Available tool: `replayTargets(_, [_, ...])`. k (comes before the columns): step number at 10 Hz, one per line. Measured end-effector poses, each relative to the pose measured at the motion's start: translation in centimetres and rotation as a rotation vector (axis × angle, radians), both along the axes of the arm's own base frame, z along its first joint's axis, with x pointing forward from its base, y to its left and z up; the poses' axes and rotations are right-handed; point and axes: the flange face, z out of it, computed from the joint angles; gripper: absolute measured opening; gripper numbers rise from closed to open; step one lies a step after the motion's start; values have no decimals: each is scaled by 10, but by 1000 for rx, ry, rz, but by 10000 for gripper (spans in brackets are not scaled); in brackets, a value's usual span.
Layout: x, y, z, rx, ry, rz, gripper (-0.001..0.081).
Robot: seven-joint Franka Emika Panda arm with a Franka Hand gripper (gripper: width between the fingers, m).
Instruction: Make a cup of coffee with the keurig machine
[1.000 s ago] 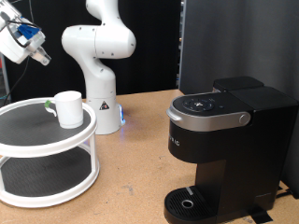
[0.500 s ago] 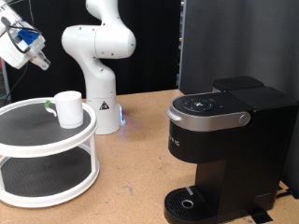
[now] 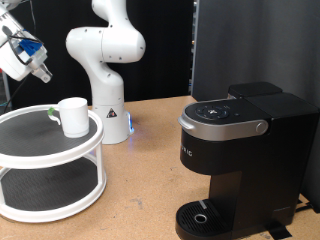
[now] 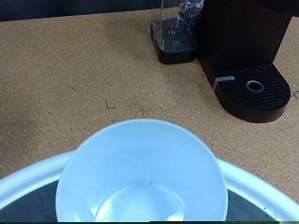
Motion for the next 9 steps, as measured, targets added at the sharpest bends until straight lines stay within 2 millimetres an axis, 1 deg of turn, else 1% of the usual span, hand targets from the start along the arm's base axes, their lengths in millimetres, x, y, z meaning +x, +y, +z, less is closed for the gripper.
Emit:
replayTargets(4, [-3,-2,-12,-3,9,-47,4])
replayTargets(5, [-3,-3,-15,-7,19,-83,48])
replayTargets(7, [-2,-3,-21,-15,31,-122,321])
replayTargets(8, [-2,-3,-23,-18,32,-127,321])
replayTargets(9, [-2,-3,-25,-20,34,-130,489])
